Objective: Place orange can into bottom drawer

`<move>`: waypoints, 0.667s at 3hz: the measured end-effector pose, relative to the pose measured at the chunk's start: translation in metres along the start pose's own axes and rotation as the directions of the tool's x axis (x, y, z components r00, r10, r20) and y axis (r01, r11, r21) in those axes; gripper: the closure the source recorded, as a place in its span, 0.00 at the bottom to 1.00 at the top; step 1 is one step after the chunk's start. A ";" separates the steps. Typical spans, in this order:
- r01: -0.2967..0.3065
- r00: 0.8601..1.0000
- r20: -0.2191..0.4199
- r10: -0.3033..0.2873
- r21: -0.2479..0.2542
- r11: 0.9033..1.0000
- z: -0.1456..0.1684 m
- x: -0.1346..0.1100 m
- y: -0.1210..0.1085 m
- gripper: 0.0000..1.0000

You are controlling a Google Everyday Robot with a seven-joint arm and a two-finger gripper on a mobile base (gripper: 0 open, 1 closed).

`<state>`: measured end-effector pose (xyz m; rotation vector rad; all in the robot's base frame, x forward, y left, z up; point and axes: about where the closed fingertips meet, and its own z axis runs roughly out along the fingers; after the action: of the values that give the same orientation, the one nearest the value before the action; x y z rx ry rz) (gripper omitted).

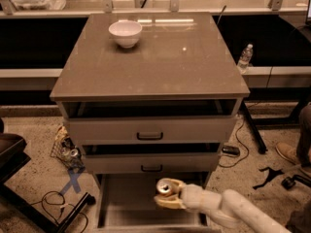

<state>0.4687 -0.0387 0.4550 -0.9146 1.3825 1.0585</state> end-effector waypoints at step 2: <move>-0.086 0.995 0.040 0.090 -0.092 0.992 0.089 0.120 -0.001 1.00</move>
Offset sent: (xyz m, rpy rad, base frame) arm 0.0223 0.1231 -0.1719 0.1019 0.1001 0.1255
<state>0.4858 0.0510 0.3367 -0.8963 1.3580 1.2096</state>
